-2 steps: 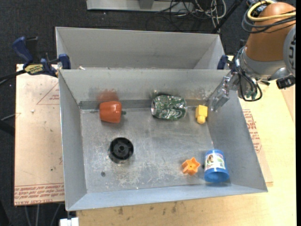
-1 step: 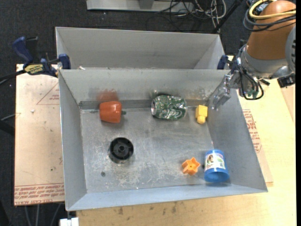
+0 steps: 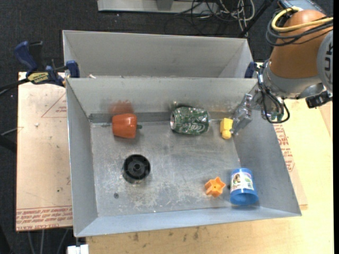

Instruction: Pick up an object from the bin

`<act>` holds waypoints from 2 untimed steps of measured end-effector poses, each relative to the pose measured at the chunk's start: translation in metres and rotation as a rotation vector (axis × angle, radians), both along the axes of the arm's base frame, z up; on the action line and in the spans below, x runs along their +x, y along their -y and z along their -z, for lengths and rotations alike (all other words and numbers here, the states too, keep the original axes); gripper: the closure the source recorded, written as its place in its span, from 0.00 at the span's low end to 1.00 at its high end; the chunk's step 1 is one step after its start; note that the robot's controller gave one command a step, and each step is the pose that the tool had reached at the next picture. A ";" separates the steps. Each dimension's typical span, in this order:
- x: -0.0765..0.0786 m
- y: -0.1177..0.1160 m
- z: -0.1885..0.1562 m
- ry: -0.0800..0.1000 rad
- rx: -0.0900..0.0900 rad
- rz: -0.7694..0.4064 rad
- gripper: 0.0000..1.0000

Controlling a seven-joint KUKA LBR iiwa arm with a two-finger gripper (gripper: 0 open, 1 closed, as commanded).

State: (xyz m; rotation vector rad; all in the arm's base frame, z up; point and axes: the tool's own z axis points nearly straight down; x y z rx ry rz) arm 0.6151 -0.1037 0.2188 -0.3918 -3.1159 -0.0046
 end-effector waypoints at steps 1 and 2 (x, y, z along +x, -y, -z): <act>0.018 -0.023 0.045 0.011 -0.004 -0.005 1.00; 0.005 -0.029 0.074 -0.002 -0.001 0.153 1.00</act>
Offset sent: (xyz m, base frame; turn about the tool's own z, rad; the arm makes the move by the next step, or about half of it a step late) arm -0.0063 0.0280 -0.0769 0.2976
